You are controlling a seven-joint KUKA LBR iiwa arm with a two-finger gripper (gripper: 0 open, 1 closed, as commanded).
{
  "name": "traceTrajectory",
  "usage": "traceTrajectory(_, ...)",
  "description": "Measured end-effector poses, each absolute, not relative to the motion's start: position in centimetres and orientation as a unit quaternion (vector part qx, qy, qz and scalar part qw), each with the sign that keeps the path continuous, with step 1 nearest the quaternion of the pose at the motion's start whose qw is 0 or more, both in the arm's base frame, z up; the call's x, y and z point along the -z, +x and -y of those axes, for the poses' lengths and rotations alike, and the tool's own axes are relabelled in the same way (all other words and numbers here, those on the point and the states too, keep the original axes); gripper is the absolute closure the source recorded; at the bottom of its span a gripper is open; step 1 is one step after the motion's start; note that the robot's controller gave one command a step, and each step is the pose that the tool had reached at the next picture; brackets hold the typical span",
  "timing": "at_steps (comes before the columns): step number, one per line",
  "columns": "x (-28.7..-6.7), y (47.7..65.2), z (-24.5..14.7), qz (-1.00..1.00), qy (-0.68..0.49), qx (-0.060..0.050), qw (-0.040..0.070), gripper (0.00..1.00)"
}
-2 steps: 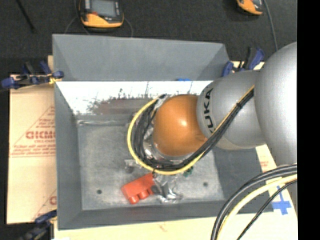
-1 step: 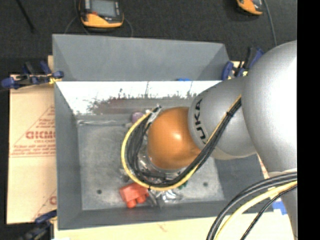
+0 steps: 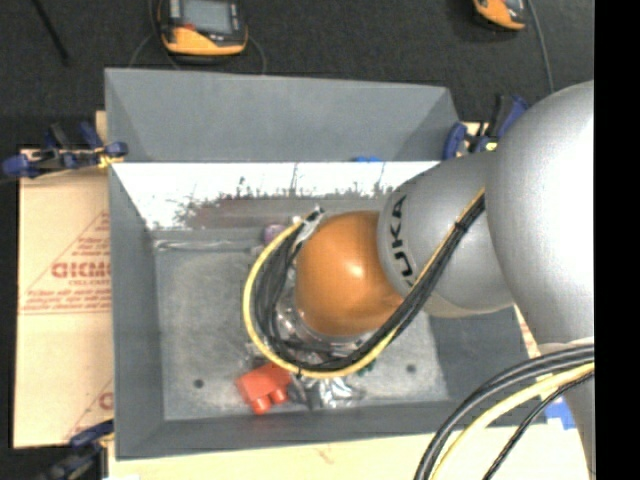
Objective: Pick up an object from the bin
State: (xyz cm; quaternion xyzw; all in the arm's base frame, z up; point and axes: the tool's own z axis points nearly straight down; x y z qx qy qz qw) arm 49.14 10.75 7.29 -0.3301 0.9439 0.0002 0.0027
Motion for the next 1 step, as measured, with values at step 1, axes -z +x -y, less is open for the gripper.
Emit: traceTrajectory(1, -22.00, 50.04, -11.36, -0.946, -0.325, 0.001, 0.006, 1.00)
